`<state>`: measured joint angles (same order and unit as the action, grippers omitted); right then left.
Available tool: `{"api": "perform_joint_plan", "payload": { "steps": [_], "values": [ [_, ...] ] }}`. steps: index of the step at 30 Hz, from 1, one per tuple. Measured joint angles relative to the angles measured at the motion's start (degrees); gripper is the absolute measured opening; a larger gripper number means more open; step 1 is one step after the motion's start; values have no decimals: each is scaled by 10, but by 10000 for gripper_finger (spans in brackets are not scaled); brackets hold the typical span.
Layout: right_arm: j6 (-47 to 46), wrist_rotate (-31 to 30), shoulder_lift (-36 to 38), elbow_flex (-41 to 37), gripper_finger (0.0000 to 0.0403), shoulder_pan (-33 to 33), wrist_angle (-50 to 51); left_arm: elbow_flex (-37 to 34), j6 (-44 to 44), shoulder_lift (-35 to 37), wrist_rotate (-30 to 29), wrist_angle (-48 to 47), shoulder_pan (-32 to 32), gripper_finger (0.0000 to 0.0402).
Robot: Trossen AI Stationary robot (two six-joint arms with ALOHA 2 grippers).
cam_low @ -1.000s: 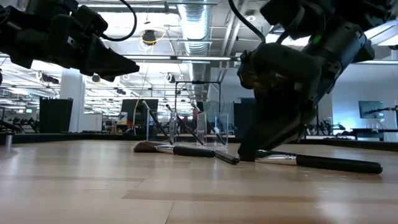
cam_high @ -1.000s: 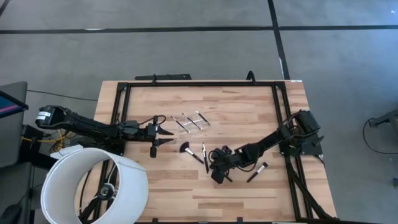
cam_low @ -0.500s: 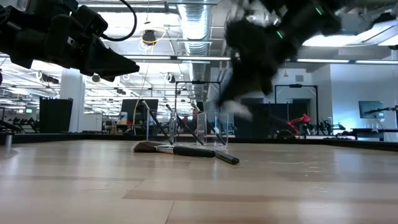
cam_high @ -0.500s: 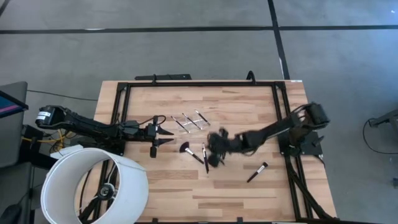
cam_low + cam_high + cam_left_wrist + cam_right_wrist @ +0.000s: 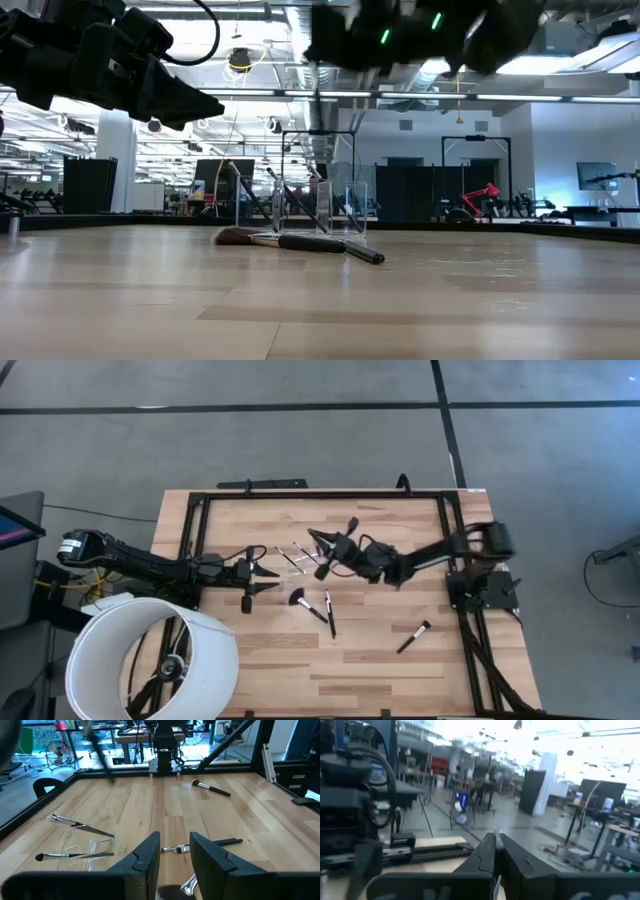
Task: Put items in baskets/containers
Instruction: Put the black blush brush into the transparent organizer
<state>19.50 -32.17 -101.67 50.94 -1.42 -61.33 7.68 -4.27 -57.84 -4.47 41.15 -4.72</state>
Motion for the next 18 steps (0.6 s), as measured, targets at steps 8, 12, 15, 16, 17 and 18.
{"api": "perform_joint_plan", "payload": {
  "steps": [8,12,15,16,17,18],
  "values": [
    [1,5,-179,0,1,49,-228,0,1,0,0,0,0,104],
    [0,6,-203,2,1,50,-247,0,5,0,6,-1,0,104],
    [-11,7,-205,2,2,48,-209,0,5,0,27,-1,0,104],
    [-15,7,-205,3,4,47,-197,0,6,0,32,-1,0,104],
    [-15,7,-205,4,6,47,-189,0,7,0,37,-1,0,104],
    [-15,7,-204,4,10,47,-184,0,7,0,42,-2,0,104]
  ]
}}
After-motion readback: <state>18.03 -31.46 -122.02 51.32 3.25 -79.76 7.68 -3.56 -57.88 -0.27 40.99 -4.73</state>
